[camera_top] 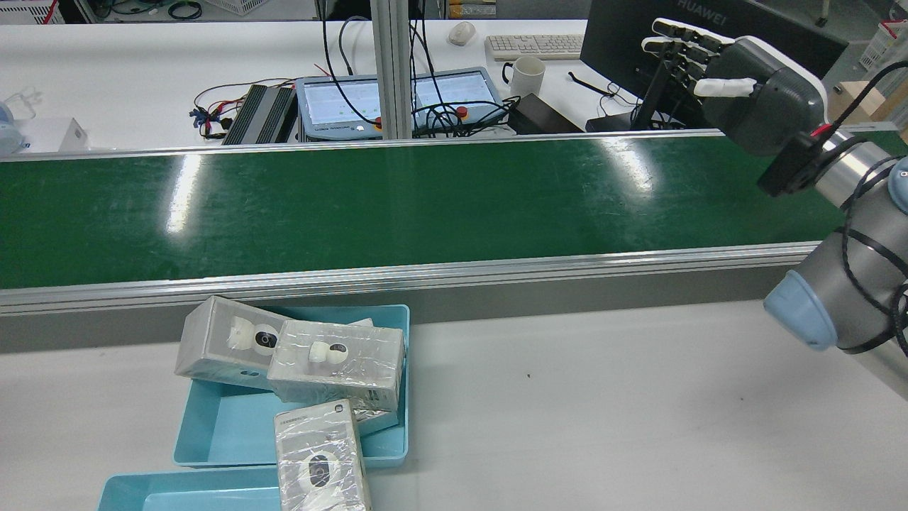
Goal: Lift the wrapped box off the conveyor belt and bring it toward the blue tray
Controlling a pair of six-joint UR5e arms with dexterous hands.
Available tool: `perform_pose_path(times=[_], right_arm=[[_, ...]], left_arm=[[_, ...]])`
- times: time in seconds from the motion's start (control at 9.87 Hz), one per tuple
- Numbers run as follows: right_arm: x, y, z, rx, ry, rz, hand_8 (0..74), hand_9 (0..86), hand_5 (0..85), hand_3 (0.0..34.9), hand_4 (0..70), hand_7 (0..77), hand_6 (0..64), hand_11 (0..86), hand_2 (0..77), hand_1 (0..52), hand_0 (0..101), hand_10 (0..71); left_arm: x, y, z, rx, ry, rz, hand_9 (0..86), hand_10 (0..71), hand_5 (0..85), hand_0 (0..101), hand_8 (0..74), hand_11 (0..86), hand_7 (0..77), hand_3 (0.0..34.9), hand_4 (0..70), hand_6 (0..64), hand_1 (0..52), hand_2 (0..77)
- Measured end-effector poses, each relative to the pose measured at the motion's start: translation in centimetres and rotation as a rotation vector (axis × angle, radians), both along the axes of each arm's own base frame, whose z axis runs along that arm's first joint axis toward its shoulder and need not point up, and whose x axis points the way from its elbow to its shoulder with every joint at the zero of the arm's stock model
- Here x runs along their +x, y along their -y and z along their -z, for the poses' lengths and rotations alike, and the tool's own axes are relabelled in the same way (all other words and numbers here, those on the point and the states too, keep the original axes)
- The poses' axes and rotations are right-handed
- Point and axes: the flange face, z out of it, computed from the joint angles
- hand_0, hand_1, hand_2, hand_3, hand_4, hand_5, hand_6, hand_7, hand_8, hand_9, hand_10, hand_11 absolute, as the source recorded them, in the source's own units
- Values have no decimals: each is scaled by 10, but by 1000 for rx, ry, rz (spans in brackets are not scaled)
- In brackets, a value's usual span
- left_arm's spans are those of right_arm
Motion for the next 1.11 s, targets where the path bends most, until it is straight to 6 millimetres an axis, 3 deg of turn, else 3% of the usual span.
perform_pose_path(times=[1.11], right_arm=[[4, -3, -9, -22, 11, 0, 125, 142, 115, 0, 191, 289, 125, 11, 65, 76, 444, 0]], left_arm=[[0, 0, 0, 0, 0, 0, 5, 5, 11, 0, 5, 5, 5, 0, 0, 5, 0, 5]])
